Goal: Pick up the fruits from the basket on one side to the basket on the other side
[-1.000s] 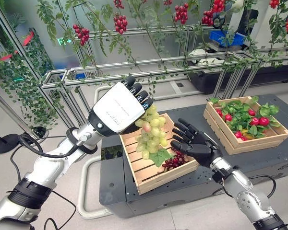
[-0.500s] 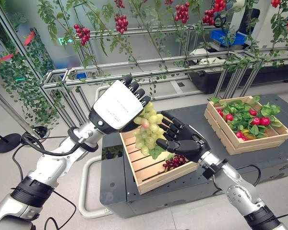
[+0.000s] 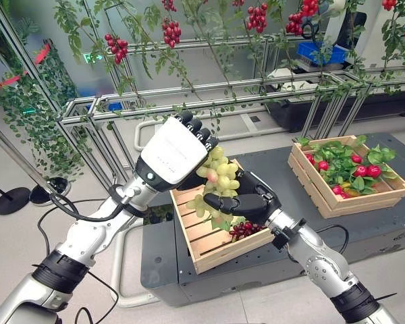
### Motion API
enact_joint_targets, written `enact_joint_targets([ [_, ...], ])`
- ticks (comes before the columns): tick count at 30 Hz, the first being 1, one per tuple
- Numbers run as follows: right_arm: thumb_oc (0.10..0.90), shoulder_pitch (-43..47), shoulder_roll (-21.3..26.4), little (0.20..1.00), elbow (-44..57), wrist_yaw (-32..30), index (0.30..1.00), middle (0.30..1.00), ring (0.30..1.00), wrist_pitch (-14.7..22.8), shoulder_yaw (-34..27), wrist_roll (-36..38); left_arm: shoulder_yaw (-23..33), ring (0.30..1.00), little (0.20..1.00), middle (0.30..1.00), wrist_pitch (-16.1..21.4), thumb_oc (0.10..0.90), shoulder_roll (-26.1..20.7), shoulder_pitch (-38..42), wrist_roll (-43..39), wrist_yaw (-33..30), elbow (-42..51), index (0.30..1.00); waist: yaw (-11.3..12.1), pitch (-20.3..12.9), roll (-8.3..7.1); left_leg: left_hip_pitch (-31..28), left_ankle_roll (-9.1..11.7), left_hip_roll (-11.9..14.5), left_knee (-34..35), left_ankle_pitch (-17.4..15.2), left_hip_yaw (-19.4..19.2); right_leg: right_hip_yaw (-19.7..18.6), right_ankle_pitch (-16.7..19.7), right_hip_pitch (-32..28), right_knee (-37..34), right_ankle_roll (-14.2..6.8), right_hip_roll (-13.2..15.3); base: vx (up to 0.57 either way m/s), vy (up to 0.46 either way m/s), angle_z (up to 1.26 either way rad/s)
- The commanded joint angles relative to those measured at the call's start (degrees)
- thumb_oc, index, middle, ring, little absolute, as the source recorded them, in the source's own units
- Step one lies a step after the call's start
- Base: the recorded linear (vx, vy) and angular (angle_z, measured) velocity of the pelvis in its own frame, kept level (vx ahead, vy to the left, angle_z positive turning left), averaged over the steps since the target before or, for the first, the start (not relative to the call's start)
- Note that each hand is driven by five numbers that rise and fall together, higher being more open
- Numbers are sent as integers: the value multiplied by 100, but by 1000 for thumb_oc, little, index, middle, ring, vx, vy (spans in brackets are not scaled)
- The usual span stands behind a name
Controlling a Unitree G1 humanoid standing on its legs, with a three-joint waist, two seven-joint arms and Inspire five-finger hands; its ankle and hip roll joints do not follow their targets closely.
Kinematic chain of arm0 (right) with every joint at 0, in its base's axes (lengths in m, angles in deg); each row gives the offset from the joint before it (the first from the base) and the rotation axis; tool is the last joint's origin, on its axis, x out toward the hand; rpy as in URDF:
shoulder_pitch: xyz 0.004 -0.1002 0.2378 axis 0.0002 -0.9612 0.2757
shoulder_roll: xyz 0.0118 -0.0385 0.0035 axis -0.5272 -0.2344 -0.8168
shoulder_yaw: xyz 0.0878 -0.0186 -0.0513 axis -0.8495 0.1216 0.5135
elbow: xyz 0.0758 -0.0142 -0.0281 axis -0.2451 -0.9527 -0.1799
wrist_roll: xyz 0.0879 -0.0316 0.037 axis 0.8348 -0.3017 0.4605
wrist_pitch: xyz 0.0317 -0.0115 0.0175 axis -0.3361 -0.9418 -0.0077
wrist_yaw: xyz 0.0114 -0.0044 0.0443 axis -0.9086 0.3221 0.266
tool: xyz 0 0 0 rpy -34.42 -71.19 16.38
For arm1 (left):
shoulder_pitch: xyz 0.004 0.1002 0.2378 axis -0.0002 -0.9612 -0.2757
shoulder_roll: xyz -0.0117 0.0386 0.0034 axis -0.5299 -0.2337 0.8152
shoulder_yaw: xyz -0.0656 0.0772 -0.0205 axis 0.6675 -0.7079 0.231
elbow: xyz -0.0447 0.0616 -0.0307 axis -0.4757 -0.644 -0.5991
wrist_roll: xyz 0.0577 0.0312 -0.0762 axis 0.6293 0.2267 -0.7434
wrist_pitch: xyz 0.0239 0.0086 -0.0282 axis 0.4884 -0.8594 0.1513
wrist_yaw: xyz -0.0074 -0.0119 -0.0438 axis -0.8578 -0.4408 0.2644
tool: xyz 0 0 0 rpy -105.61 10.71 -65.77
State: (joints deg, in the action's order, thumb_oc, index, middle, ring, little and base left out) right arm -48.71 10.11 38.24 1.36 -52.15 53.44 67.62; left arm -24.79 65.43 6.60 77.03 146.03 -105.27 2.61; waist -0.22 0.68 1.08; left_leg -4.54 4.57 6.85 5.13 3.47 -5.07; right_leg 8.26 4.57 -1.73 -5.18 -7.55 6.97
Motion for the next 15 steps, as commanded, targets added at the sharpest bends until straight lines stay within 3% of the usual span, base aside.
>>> enact_joint_targets([
  [1,800,590,-377,900,802,-144,900,900,900,438,124,123,232,300,300,300,-354,400,166,1159,-505,-355,-43,300,60,-392,-241,-30,-115,-63,-13,-351,119,-37,-51,-140,18,-142,331,0,0,0],
  [4,800,561,-405,900,772,-234,900,900,900,409,167,92,238,300,300,300,-274,400,236,1159,-460,-306,68,300,64,-389,-251,-31,-112,-66,-13,-351,126,-33,-48,-142,18,-145,331,0,0,0],
  [5,643,553,-402,665,760,-219,665,665,665,366,190,89,247,300,300,300,-204,400,274,1152,-407,-277,141,300,60,-389,-258,-36,-112,-62,-13,-354,121,-26,-49,-144,18,-147,332,0,0,0],
  [6,413,552,-394,319,753,-244,319,319,319,358,202,61,232,300,300,300,-200,400,296,1158,-371,-266,183,300,57,-385,-259,-32,-113,-61,-13,-354,122,-26,-48,-140,18,-147,332,0,0,0],
  [15,400,474,-303,300,755,-466,300,300,300,370,207,-71,277,300,300,300,-83,400,339,1128,-78,-296,451,300,47,-369,-267,-26,-112,-63,-13,-345,110,-39,-31,-122,18,-145,327,0,0,0],
])
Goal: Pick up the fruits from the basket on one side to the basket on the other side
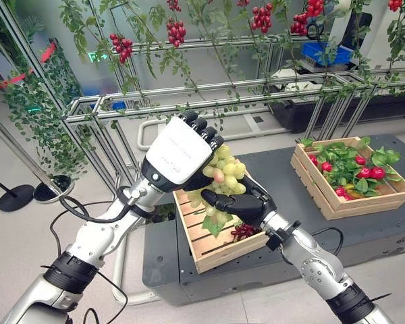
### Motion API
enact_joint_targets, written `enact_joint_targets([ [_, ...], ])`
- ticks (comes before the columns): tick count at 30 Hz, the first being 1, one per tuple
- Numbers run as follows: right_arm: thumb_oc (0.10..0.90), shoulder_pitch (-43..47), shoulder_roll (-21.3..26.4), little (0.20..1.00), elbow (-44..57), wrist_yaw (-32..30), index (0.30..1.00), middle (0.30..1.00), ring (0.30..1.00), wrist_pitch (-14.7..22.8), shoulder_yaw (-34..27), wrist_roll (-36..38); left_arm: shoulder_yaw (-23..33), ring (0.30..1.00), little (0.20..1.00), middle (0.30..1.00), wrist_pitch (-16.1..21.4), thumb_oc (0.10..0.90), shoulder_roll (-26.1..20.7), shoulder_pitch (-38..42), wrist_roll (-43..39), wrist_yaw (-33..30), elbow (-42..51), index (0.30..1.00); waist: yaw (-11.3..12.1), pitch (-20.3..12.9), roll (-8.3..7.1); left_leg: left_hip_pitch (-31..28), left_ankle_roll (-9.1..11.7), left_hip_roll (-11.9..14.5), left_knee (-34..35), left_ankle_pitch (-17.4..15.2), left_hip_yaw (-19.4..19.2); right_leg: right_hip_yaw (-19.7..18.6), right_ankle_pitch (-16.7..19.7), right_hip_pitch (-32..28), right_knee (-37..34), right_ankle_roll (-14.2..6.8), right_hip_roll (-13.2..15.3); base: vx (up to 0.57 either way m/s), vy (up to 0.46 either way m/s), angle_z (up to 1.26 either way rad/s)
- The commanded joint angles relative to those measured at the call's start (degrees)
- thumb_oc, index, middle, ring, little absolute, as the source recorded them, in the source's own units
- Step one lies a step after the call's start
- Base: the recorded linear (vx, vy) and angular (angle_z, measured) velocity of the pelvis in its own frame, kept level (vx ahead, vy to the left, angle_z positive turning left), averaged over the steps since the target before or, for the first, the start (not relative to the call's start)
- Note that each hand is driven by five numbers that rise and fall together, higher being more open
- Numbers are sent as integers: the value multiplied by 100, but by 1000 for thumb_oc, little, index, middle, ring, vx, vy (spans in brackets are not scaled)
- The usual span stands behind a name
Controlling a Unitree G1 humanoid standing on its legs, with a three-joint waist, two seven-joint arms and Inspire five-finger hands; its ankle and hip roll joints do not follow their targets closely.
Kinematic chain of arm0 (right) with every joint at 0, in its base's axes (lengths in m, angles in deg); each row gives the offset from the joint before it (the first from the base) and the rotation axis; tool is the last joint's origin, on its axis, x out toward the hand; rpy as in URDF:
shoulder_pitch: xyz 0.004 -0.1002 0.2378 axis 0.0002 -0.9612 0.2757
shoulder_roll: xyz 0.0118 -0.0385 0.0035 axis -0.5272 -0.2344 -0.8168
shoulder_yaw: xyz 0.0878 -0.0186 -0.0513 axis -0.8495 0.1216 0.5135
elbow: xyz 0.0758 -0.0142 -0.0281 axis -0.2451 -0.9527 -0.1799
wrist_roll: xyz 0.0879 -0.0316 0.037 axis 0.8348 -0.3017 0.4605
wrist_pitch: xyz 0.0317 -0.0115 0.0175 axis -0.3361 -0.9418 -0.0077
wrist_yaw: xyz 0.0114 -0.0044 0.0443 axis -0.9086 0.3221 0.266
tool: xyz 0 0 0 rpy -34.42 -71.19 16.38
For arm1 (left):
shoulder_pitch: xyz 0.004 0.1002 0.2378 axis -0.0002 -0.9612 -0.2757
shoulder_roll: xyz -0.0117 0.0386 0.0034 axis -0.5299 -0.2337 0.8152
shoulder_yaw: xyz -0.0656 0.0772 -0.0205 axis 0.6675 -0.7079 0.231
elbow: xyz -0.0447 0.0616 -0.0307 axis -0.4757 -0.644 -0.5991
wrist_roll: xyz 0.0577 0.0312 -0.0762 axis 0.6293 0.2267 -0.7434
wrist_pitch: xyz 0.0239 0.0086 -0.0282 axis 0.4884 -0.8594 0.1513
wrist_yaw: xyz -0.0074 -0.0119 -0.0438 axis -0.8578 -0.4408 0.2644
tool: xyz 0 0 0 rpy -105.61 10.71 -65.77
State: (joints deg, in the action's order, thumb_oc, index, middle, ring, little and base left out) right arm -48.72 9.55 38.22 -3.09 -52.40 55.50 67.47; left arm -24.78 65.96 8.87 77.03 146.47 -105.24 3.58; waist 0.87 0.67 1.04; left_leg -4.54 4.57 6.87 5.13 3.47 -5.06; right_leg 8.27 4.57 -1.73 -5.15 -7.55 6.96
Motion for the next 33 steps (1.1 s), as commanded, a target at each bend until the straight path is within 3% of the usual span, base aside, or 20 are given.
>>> enact_joint_targets([
  [1,400,465,-238,300,762,-55,300,300,300,408,-2,-107,281,300,300,300,-113,400,112,1123,-92,-319,367,300,-64,-368,-263,-25,-111,-65,-13,-343,108,-41,-29,-120,15,-145,328,0,0,0],
  [11,400,390,-6,300,738,-469,300,300,300,574,-269,-634,422,300,300,300,32,400,9,1114,214,-351,589,300,-100,-365,-254,-34,-114,-66,-13,-343,85,-48,-12,-116,15,-158,338,0,0,0],
  [13,400,351,69,300,773,-564,300,300,300,613,-375,-710,510,462,462,462,-35,508,-36,1053,175,-426,623,462,-111,-361,-256,-38,-110,-65,-13,-345,81,-57,-5,-111,15,-160,336,0,0,0],
  [14,400,327,121,300,773,-614,300,300,300,628,-463,-770,584,462,462,462,-65,508,-69,1012,149,-497,618,462,-117,-365,-258,-38,-110,-65,-13,-346,77,-67,-6,-109,15,-160,334,0,0,0],
  [15,400,322,132,300,768,-635,300,300,300,633,-485,-805,605,766,766,766,-72,711,-78,1003,137,-527,608,766,-118,-367,-259,-37,-111,-65,-13,-346,76,-70,-5,-108,15,-160,333,0,0,0],
  [16,400,271,186,300,748,-653,300,300,300,654,-592,-932,694,900,900,900,-96,800,-111,963,122,-611,596,900,-129,-373,-259,-40,-110,-64,-13,-349,69,-74,-3,-105,15,-161,331,0,0,0],
  [25,400,136,500,300,637,-911,300,300,300,864,-1232,-1205,1289,900,900,900,-467,800,-359,645,57,-853,574,900,-165,-388,-285,-41,-103,-56,-13,-368,13,-118,12,-72,15,-160,311,0,0,0],
  [33,400,-210,531,300,591,-1004,300,300,300,1175,-1857,-1389,2027,900,900,900,-1347,800,-532,136,-272,-891,518,900,-216,-401,-285,3,-117,-53,-13,-375,-39,-187,28,10,15,-143,271,-3,-13,-5],
])
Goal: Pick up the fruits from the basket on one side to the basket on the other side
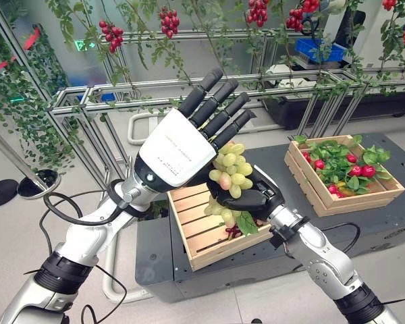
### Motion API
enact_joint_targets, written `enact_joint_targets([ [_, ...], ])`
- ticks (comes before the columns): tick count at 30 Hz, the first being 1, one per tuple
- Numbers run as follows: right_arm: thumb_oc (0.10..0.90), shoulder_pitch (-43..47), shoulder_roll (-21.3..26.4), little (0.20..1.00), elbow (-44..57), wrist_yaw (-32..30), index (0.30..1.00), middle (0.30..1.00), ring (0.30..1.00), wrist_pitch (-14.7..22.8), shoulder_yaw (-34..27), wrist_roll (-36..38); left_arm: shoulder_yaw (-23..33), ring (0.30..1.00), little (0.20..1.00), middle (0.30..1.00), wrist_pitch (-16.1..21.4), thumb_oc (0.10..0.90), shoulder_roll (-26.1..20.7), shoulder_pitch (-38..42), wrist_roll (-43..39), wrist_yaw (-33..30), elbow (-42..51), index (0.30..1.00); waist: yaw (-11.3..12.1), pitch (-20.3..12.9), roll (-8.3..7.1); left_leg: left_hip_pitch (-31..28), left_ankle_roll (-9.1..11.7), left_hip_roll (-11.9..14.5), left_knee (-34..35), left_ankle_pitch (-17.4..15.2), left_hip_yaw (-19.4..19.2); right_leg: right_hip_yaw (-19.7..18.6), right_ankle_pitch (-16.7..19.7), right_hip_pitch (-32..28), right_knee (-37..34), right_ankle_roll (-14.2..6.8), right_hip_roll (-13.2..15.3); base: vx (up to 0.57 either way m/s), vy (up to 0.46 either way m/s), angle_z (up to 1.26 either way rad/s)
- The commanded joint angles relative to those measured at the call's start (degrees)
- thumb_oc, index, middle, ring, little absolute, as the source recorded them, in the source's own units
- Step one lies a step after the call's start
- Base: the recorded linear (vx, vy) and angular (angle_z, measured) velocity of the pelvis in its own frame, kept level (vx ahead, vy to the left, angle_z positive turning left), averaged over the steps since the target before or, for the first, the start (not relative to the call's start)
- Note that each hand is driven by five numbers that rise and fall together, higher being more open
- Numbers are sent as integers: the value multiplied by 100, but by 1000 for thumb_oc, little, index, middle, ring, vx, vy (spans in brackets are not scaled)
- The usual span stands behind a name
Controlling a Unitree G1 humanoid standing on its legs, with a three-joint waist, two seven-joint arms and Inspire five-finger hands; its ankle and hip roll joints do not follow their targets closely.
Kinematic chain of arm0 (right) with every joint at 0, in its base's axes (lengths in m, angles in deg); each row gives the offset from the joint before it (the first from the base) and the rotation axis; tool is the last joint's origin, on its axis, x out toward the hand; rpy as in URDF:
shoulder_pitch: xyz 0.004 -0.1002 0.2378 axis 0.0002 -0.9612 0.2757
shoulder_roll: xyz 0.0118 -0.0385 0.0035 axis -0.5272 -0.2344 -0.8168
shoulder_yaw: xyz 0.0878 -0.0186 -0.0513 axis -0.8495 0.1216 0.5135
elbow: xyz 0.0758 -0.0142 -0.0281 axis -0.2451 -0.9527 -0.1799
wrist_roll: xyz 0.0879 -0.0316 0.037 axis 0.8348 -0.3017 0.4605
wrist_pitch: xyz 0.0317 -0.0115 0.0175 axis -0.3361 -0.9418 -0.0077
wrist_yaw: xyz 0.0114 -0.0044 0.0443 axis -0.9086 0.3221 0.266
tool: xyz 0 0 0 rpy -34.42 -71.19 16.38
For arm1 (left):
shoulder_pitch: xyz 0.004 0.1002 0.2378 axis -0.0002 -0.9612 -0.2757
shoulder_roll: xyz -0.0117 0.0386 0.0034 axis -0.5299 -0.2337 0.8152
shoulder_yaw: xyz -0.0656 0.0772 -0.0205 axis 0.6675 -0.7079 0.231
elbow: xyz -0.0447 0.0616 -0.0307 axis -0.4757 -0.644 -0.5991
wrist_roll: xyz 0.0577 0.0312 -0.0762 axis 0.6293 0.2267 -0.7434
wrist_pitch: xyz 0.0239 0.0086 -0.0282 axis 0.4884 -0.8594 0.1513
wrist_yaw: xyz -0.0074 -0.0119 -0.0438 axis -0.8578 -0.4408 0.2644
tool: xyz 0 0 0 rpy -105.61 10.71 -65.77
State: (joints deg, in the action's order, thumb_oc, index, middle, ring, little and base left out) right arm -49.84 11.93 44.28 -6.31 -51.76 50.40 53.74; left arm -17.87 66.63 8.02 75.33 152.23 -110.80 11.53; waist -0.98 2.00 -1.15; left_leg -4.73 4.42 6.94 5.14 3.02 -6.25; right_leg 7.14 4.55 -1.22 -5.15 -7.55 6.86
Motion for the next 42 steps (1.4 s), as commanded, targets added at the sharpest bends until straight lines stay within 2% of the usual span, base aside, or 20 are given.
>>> enact_joint_targets([
  [1,400,-142,275,300,-12,-674,300,300,300,1149,-1407,-38,1418,900,900,900,-1616,800,-463,237,-1024,-314,-297,900,-34,-539,-68,31,-103,-60,-14,-329,82,-81,34,-26,15,-138,271,-12,-34,-13],
  [4,400,-200,232,300,-23,-640,300,300,300,1185,-1502,-66,1628,900,900,900,-1707,800,-435,68,-1716,-639,-536,900,-38,-539,-77,55,-98,-46,-14,-319,85,-101,28,2,15,-129,250,-15,-35,-5],
  [6,400,-220,194,300,-25,-648,300,300,300,1193,-1539,-97,1750,900,900,900,-1596,800,-359,-46,-1897,-804,-646,900,-33,-537,-79,65,-94,-36,-14,-312,91,-107,30,14,15,-118,237,-17,-39,-4],
  [7,400,-271,110,300,-24,-648,300,300,300,1231,-1585,-142,1935,900,900,900,-1400,800,-206,-248,-2266,-1121,-760,900,-22,-531,-86,73,-84,-21,-14,-301,105,-118,26,24,15,-99,209,-15,-46,-3],
  [10,400,-305,8,300,-81,-636,300,300,300,1261,-1646,-195,2135,900,900,900,-1269,800,-20,-448,-2322,-1404,-991,900,-15,-532,-96,81,-67,13,-14,-289,94,-130,30,49,15,-84,178,-9,-59,-8],
  [14,400,-284,-17,300,-180,-687,300,300,300,1277,-1683,-264,2163,900,900,900,-1413,800,-8,-567,-2179,-1478,-1263,900,-34,-531,-103,107,-30,73,-14,-263,32,-154,32,109,15,-64,134,-6,-60,-3],
  [16,400,-321,-15,300,-192,-656,300,300,300,1306,-1717,-251,2146,900,900,900,-1418,800,-33,-636,-2399,-1515,-1339,900,-43,-516,-104,134,-15,93,-14,-249,32,-172,33,137,15,-55,111,-16,-71,-12],
  [20,400,-405,-46,300,-219,-534,300,300,300,1415,-1757,-254,2201,900,900,900,-680,800,78,-832,-2973,-1668,-1511,900,-44,-474,-106,180,-6,134,-14,-223,35,-204,28,202,15,-28,49,-18,-72,-9],
  [22,400,-433,-109,300,-212,-438,300,300,300,1485,-1752,-267,2255,900,900,900,-45,800,336,-957,-3566,-1539,-1538,900,-26,-445,-115,189,-9,149,-14,-218,63,-227,21,218,15,-6,15,-2,-94,-3],
  [23,400,-443,-157,300,-182,-378,300,300,300,1489,-1750,-276,2270,900,900,900,421,800,531,-1046,-3958,-1370,-1559,900,-5,-421,-124,200,-8,153,-14,-211,111,-246,10,222,15,14,-14,5,-100,-3],
  [26,400,-418,-253,300,-109,-289,300,300,300,1421,-1708,-255,2198,900,900,900,1387,800,1029,-1203,-4569,-887,-1339,900,55,-371,-159,209,-6,173,-14,-211,246,-318,-48,226,15,83,-124,7,-89,-11],
  [29,400,-362,-274,300,-113,-198,300,300,300,1371,-1656,-244,2091,900,900,900,1515,800,1159,-1195,-4752,-699,-1184,900,90,-348,-169,199,-14,153,-14,-227,344,-395,-74,220,15,119,-191,4,-22,-22],
  [30,400,-302,-276,300,-95,-155,300,300,300,1285,-1590,-201,1994,900,900,900,1594,800,1219,-1150,-5096,-472,-1069,900,113,-333,-178,196,-36,94,-14,-246,457,-478,-94,207,15,133,-234,4,51,-30],
  [32,400,-177,-235,300,-107,15,300,300,300,1174,-1430,-44,1787,900,900,900,1717,800,1378,-1096,-5778,-67,-941,900,216,-273,-187,177,-139,-238,-14,-309,954,-716,-98,151,15,130,-296,1,125,-51],
  [33,400,-157,-223,300,-104,49,300,300,300,1157,-1403,-10,1758,900,900,900,1726,800,1418,-1100,-5847,11,-924,900,237,-254,-189,165,-163,-308,-14,-318,1053,-772,-95,137,15,126,-299,-16,159,-57],
  [35,400,-51,-193,300,-111,114,300,300,300,1109,-1225,147,1571,900,900,900,1830,800,1538,-1101,-5913,216,-867,900,329,-162,-201,109,-265,-615,-76,-372,1442,-1022,-54,99,15,85,-283,-41,177,-68],
  [36,400,-34,-192,300,-117,107,300,300,300,1114,-1202,174,1547,900,900,900,1843,800,1544,-1098,-5938,257,-862,900,341,-145,-204,106,-277,-648,-102,-389,1469,-1053,-47,92,15,79,-277,-89,274,-116],
  [37,400,109,-193,300,-203,157,300,300,300,1143,-1064,346,1415,900,900,900,1969,800,1567,-1035,-6438,687,-862,900,333,-63,-209,126,-336,-735,-279,-484,1355,-1172,5,65,15,62,-216,-106,287,-110],
  [39,400,157,-277,300,-269,200,300,300,300,1232,-954,394,1232,900,900,900,1966,800,1585,-929,-6353,787,-907,900,274,10,-193,120,-394,-780,-386,-560,1111,-1188,76,57,15,23,-119,-141,360,-82],
  [42,400,68,-365,300,-284,337,300,300,300,1317,-898,462,1060,900,900,900,2048,800,1576,-846,-6669,912,-974,900,197,83,-183,109,-474,-880,-432,-631,985,-1214,194,115,15,-81,-3,-136,315,-61],
])
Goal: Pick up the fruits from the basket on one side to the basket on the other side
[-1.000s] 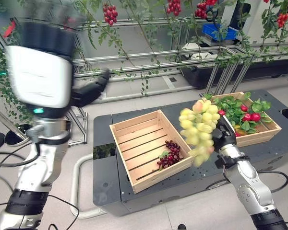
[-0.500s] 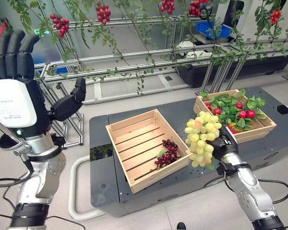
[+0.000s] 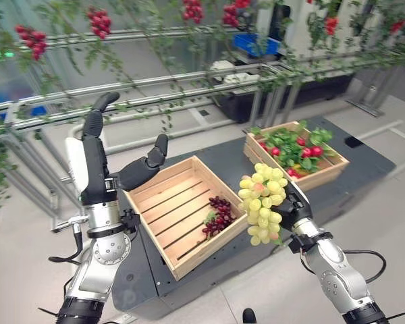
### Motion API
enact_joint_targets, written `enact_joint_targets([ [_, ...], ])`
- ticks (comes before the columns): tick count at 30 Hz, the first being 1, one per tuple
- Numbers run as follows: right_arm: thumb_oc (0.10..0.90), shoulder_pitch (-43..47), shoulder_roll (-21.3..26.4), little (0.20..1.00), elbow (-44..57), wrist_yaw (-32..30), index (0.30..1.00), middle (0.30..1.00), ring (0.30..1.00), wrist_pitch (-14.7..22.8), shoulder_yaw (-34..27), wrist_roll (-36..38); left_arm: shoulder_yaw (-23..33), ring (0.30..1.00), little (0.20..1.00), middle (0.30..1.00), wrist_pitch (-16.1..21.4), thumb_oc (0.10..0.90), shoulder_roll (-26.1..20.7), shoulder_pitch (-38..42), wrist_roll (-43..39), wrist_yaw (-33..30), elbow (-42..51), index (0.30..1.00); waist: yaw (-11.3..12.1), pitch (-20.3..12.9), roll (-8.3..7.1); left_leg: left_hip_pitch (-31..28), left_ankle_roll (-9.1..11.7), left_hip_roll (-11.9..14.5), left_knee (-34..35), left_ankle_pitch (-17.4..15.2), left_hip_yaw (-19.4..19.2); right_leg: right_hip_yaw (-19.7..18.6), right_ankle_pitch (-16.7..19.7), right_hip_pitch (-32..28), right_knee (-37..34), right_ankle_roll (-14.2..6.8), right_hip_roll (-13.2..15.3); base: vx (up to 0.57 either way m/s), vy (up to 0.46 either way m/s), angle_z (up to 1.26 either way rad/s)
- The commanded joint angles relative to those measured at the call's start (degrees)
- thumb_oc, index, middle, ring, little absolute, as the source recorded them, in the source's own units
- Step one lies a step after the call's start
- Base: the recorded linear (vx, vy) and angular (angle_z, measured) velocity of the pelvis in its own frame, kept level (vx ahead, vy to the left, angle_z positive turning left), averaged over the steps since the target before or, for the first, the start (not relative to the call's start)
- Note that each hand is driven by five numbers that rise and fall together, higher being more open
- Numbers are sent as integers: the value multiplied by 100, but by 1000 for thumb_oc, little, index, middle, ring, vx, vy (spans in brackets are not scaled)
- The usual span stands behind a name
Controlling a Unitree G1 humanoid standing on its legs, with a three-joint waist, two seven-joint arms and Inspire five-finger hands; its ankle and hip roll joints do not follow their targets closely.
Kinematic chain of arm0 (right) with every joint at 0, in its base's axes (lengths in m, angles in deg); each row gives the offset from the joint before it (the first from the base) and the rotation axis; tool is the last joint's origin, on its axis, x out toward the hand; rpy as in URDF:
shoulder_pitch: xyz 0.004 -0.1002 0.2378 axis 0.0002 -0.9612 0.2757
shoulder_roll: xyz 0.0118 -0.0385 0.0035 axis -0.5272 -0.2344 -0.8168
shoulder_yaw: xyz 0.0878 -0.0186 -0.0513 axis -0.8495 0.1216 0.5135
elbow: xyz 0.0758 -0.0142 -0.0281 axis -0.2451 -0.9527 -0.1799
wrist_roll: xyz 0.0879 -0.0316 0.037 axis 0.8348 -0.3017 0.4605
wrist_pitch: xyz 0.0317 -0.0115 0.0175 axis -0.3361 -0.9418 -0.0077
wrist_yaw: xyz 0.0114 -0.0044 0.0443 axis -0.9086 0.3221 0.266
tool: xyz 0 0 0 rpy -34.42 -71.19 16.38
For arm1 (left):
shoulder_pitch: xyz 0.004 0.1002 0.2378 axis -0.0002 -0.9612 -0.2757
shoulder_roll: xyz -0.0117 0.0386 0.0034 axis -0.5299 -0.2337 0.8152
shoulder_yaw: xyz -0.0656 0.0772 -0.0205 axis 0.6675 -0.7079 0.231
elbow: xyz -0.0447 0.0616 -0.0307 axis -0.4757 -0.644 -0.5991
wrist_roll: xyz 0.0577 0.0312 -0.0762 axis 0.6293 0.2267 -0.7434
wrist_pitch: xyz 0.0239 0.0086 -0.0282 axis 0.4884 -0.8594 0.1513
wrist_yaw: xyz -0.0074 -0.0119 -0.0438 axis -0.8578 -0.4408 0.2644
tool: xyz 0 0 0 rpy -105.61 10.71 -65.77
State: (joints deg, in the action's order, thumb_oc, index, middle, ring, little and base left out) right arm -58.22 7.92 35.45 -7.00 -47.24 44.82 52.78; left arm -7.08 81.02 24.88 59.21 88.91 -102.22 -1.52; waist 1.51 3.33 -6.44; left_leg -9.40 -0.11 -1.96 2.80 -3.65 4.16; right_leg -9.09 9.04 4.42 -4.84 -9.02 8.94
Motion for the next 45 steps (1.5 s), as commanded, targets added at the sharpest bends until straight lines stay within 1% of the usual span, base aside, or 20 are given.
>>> enact_joint_targets([
  [1,400,828,9,300,534,560,300,300,300,907,-331,603,-83,900,900,900,752,800,-75,785,-561,256,273,900,-118,33,334,560,-85,-82,-292,-75,-198,417,-83,-308,-16,-56,-74,-154,299,-33],
  [4,400,722,-12,300,530,715,300,300,300,852,-347,734,-165,900,900,900,887,800,-33,763,-712,494,316,900,-163,158,319,554,-147,-191,-433,-201,-298,421,132,-59,-16,-195,103,-163,219,-49],
  [6,400,730,13,300,376,994,300,300,300,733,-345,912,-194,900,900,900,633,800,-97,801,-324,164,348,900,-163,228,324,504,-178,-220,-387,-206,-448,734,254,94,37,-224,207,-167,126,-67],
  [7,400,744,23,300,346,1020,300,300,300,741,-343,916,-202,900,900,900,630,800,-111,814,-294,148,344,900,-162,233,328,491,-184,-221,-363,-196,-471,775,253,98,61,-223,208,-181,81,-68],
  [9,400,878,178,300,337,1172,300,300,300,745,-274,1054,-223,900,900,900,480,800,-218,885,-307,-48,332,900,-119,262,448,510,-250,-190,-239,-79,-599,1111,-26,156,934,-122,140,-225,55,-113],
  [10,400,885,189,300,338,1173,300,300,300,748,-265,1069,-220,900,900,900,473,800,-225,887,-303,-66,324,900,-113,270,466,515,-260,-182,-229,-61,-620,1134,-99,184,1113,-101,121,-219,28,-150],
  [12,400,913,158,300,325,1106,300,300,300,907,-185,1052,-197,900,900,900,481,800,-221,871,-330,-51,337,900,-56,304,591,634,-353,-104,-206,83,-781,1407,-488,234,2233,62,18,-224,-25,-92],
  [15,400,792,67,300,274,1234,300,300,300,1106,-106,988,-135,900,900,900,501,800,-197,817,-294,40,388,900,90,299,548,812,-398,-84,-295,107,-927,1730,-747,1,2513,152,120,-157,-129,-63],
  [19,400,624,28,300,331,1267,300,300,300,1223,-64,898,-86,900,900,900,460,800,-218,803,-414,195,459,900,239,213,384,1045,-347,-36,-334,176,-1060,1944,-944,-527,2154,109,214,-89,-245,-52],
  [21,400,643,25,300,348,1217,300,300,300,1214,-69,851,-131,900,900,900,506,800,-194,840,-430,207,439,900,275,148,309,1074,-255,22,-257,269,-1071,1979,-1070,-884,1509,127,150,-77,-342,-26],
  [22,400,701,4,300,353,1181,300,300,300,1171,-59,795,-179,900,900,900,483,800,-140,869,-319,136,467,900,294,103,279,1112,-134,114,-186,354,-1141,2044,-1121,-1058,932,150,76,-84,-278,-15],
  [26,400,911,26,300,421,1006,300,300,300,976,-74,680,-298,900,900,900,407,800,-17,942,-418,5,400,900,225,87,224,1229,124,369,-53,560,-1197,1832,-848,-1089,68,307,-247,-131,-414,-26],
  [34,400,654,141,300,523,1005,300,300,300,886,-330,620,-560,900,900,900,782,800,111,909,-844,353,426,900,-38,115,213,1349,374,796,193,912,-1104,1571,-843,-899,-16,577,-695,-79,-280,-28],
  [36,400,563,166,300,546,1035,300,300,300,888,-353,594,-635,900,900,900,807,800,115,903,-1136,420,451,900,-71,120,212,1374,392,830,151,913,-984,1492,-837,-866,-16,611,-733,-51,-153,-17],
  [39,400,418,213,300,558,1233,300,300,300,813,-402,627,-701,900,900,900,945,800,227,757,-1505,534,531,900,-55,120,152,1415,409,816,-211,770,-375,1233,-777,-837,-16,674,-757,-8,-81,-32],
  [41,400,388,235,300,593,1294,300,300,300,771,-391,626,-709,900,900,900,1009,800,269,696,-1688,562,590,900,-22,108,126,1435,399,750,-413,657,-98,1098,-753,-818,-16,678,-745,26,10,-79],
  [42,400,377,268,300,657,1358,300,300,300,682,-384,658,-677,900,900,900,1093,800,346,591,-1766,593,658,900,23,64,120,1397,363,643,-490,585,236,926,-729,-805,-16,686,-749,39,48,-89],
  [43,400,374,269,300,662,1355,300,300,300,679,-384,656,-676,900,900,900,1101,800,351,584,-1764,598,661,900,29,63,120,1391,361,639,-494,579,246,915,-728,-806,-16,686,-750,68,131,-75],
  [44,400,336,270,300,734,1350,300,300,300,613,-354,627,-673,900,900,900,1084,800,371,506,-1761,574,770,900,71,-2,152,1300,316,528,-375,582,571,746,-730,-803,-16,679,-765,61,154,-51],
  [45,400,333,268,300,751,1347,300,300,300,600,-335,619,-675,900,900,900,1082,800,378,491,-1770,573,788,900,79,-28,170,1255,299,486,-310,592,690,667,-722,-786,-16,669,-766,75,184,-63],
])
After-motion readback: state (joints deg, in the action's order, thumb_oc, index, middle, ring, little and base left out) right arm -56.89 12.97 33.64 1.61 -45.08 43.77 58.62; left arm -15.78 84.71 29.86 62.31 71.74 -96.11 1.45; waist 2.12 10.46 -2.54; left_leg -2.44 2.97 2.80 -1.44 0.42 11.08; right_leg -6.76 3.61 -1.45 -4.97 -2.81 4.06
